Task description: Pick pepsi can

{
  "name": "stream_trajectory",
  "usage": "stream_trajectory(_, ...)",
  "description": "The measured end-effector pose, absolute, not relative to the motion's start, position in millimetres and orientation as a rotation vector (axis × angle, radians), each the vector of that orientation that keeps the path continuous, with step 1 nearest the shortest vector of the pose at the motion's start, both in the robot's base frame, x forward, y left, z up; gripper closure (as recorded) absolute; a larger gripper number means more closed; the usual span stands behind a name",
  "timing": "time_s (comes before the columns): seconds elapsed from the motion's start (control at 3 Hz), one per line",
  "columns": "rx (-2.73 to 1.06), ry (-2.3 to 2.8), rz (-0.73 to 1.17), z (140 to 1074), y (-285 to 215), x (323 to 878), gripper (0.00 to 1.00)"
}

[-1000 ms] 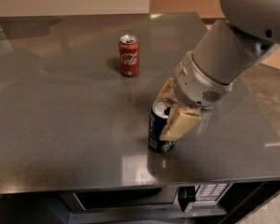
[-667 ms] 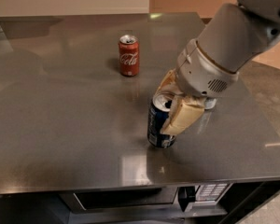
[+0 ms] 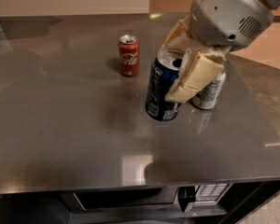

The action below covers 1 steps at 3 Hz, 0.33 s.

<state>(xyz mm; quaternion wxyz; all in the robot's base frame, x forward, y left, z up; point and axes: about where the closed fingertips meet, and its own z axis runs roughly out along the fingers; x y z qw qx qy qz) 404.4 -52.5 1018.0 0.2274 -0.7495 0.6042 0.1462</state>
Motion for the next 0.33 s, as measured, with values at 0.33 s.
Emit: stream_trajectory(0.33, -2.064, 1.664, 0.401, 1018.2, -52.1, 404.7, 1.0)
